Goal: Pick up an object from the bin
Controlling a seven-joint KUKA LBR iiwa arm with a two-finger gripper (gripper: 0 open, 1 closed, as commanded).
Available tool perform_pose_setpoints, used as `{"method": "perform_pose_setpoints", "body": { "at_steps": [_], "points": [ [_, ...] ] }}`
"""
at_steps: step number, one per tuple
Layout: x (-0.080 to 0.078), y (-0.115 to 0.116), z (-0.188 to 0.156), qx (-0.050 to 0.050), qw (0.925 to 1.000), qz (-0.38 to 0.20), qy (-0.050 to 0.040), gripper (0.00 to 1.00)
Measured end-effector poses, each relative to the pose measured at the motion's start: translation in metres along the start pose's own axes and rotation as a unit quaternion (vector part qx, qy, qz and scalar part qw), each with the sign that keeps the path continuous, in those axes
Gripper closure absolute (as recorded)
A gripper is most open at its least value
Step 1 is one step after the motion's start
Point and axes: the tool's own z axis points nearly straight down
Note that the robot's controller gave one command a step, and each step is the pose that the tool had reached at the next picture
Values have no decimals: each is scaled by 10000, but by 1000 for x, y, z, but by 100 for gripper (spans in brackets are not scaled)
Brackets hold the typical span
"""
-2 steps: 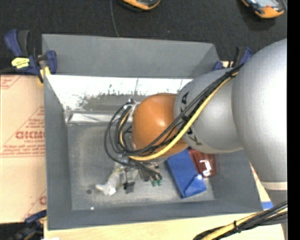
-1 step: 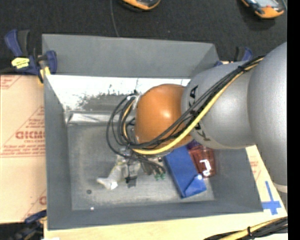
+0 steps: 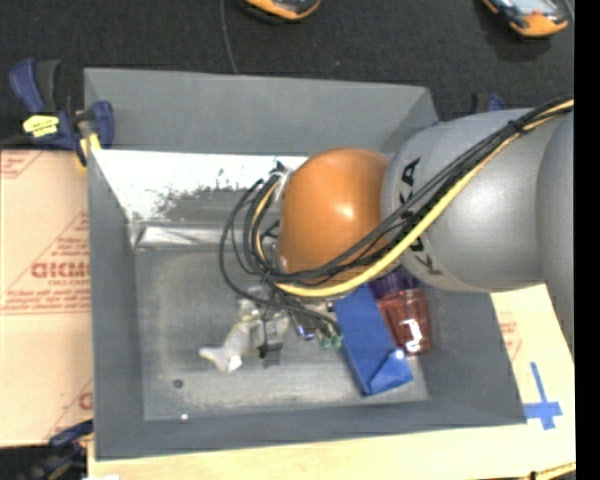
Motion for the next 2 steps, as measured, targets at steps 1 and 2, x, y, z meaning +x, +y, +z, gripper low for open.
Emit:
{"method": "perform_pose_setpoints", "body": {
  "at_steps": [1, 2],
  "points": [
    [0, 0, 0, 0, 10000, 0, 0, 100],
    [0, 0, 0, 0, 10000, 0, 0, 100]
  ]
}}
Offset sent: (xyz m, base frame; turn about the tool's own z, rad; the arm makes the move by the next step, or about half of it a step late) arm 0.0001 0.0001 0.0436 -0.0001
